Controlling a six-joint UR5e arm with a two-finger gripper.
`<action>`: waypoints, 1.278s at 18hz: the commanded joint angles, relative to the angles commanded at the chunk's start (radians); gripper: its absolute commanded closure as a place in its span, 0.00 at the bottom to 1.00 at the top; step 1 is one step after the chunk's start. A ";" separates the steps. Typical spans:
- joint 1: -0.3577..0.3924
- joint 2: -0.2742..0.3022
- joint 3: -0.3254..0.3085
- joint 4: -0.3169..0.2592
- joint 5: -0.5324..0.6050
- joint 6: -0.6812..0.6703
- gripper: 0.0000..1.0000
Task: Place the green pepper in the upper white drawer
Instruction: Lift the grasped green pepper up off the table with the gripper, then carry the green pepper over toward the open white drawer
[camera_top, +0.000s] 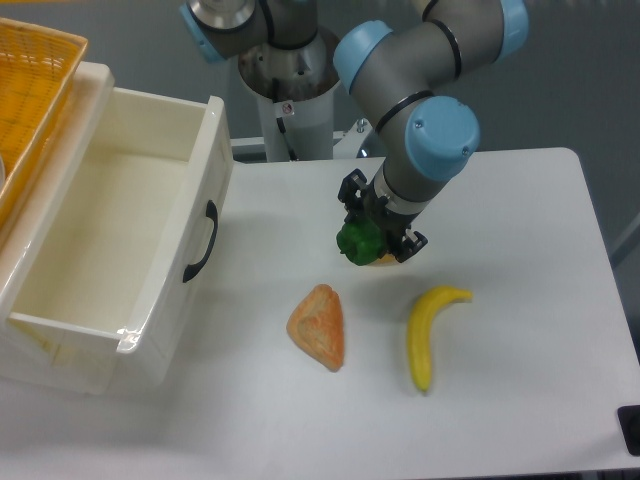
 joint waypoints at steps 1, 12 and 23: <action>0.000 0.000 -0.003 0.002 0.000 0.000 0.61; -0.005 0.018 0.011 -0.006 0.005 -0.072 0.61; -0.040 0.104 0.018 -0.041 -0.066 -0.245 0.61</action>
